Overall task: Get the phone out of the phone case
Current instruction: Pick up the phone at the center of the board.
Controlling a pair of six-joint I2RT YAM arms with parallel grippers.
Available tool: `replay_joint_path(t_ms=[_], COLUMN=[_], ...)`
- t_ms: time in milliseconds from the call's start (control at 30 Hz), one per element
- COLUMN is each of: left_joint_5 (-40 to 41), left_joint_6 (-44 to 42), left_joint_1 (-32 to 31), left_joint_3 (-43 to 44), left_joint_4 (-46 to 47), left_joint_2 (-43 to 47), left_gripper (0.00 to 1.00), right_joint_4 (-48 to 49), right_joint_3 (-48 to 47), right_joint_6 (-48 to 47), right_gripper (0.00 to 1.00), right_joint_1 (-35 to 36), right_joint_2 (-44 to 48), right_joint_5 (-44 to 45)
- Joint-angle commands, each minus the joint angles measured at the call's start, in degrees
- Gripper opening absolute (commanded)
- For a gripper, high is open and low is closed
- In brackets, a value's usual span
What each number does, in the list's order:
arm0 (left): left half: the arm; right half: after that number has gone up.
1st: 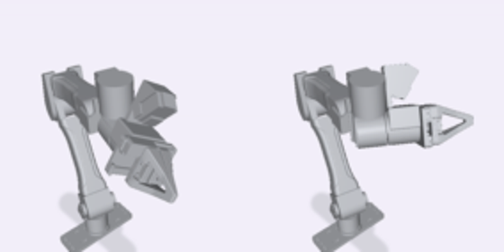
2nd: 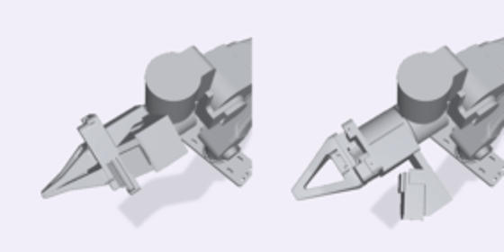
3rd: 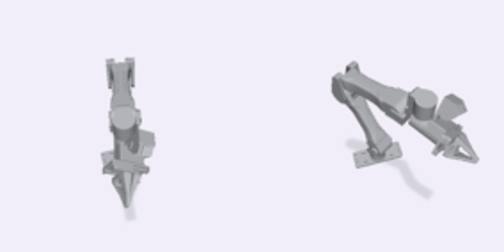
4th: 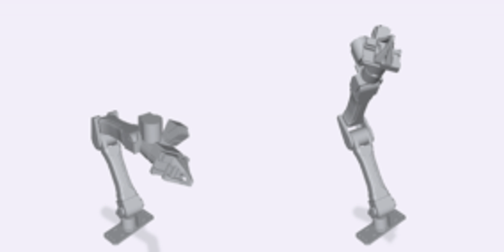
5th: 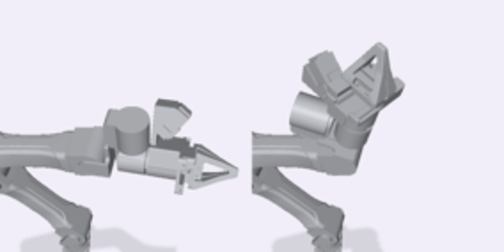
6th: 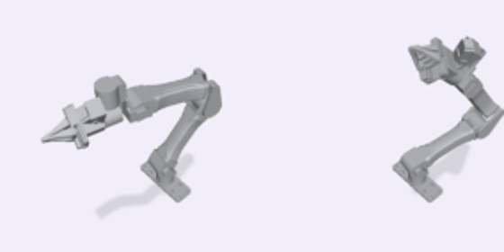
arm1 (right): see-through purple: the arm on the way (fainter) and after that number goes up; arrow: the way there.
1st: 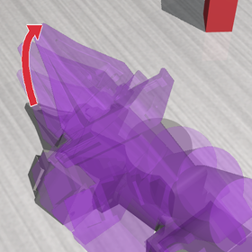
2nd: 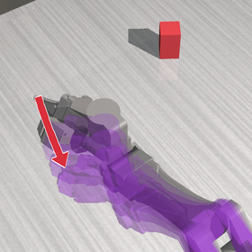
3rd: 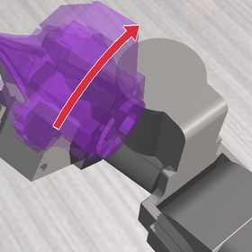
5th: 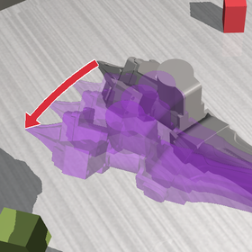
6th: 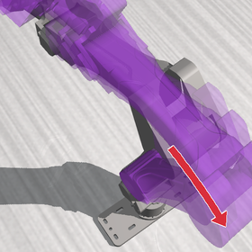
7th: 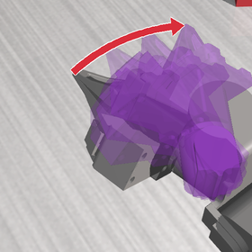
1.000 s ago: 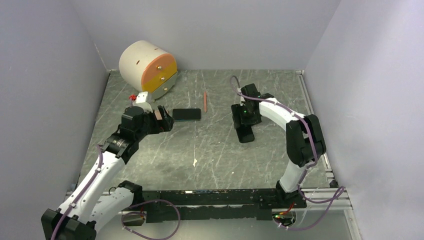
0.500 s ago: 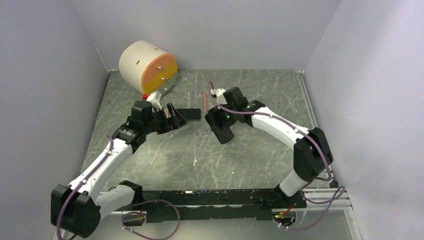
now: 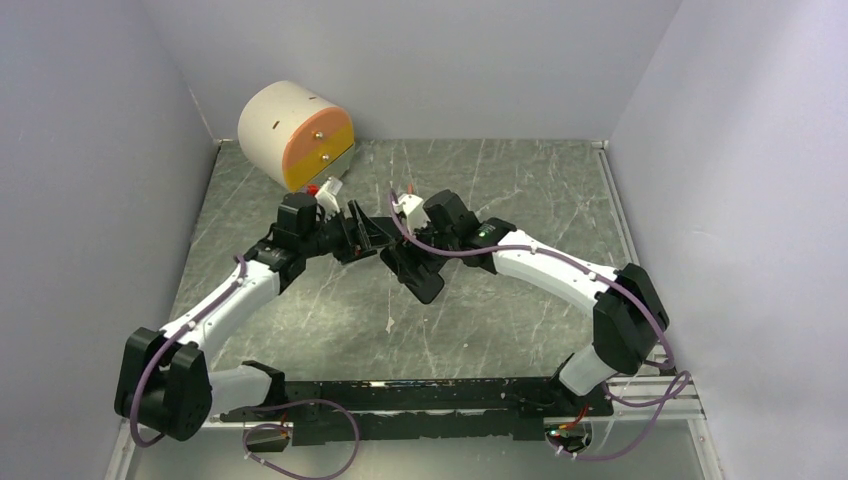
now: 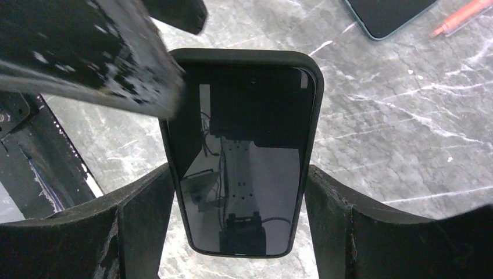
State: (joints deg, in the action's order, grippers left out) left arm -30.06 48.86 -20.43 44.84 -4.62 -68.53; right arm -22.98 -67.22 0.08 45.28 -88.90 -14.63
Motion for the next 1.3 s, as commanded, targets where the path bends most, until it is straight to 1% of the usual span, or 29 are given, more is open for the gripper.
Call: replay_joint_path(t_ms=[0, 233, 333, 467, 533, 567, 600, 733, 800, 900, 1000, 1100, 1267], left_joint_5=[-3.88, -3.47, -4.3, -4.5, -4.3, -4.3, -4.37, -2.53, 0.38, 3.3, 5.88, 9.17, 14.46], left_joint_6=[1.57, 1.68, 2.12, 3.41, 4.52, 5.02, 5.54, 6.5, 6.59, 8.11, 11.82, 15.97, 20.77], left_joint_1=[-1.49, -3.93, -4.39, -4.71, -4.69, -4.7, -4.71, -4.71, -4.55, -3.61, -1.83, -0.65, -0.32], left_joint_3=[1.04, 2.42, 2.91, 2.73, 2.35, 2.24, 2.14, 2.63, 2.52, 1.15, -1.4, -4.06, -7.04], left_joint_4=[3.3, 2.8, 3.31, 4.18, 6.37, 7.26, 7.93, 8.22, 8.08, 9.27, 12.65, 15.98, 19.43], left_joint_2=[-1.46, -4.38, -5.35, -6.03, -6.23, -6.26, -6.26, -4.7, -3.19, 0.05, 3.78, 7.55, 12.48], left_gripper=[0.75, 0.64, 0.57, 0.45, 0.36, 0.28, 0.23, 0.1, 0.03, 0.03, 0.03, 0.03, 0.03], right_joint_4=[4.7, 5.51, 5.79, 6.72, 7.94, 8.49, 9.07, 11.57, 12.94, 14.31, 16.6, 21.39, 29.68], right_joint_3=[-1.23, -2.53, -2.57, -1.78, -0.88, -0.41, 0.08, 2.08, 3.19, 4.33, 6.01, 9.15, 14.56], right_joint_6=[-2.3, -3.22, -3.65, -4.18, -4.23, -4.25, -4.19, -3.08, -2.04, -0.2, 3.22, 6.18, 12.5], right_gripper=[0.34, 0.34, 0.34, 0.35, 0.36, 0.38, 0.39, 0.48, 0.59, 0.72, 0.83, 0.88, 0.93], right_joint_1=[1.3, 1.88, 1.92, 1.98, 1.93, 1.93, 2.0, 1.88, 1.92, 1.82, 1.7, 1.19, -1.06], right_joint_2=[2.68, 2.41, 2.95, 4.3, 5.06, 5.52, 6.03, 8.7, 10.08, 12.12, 14.98, 18.94, 26.0], right_joint_5=[-0.82, -1.27, -1.16, -0.07, 0.44, 0.52, 0.53, 2.96, 5.22, 7.38, 9.18, 10.18, 9.55])
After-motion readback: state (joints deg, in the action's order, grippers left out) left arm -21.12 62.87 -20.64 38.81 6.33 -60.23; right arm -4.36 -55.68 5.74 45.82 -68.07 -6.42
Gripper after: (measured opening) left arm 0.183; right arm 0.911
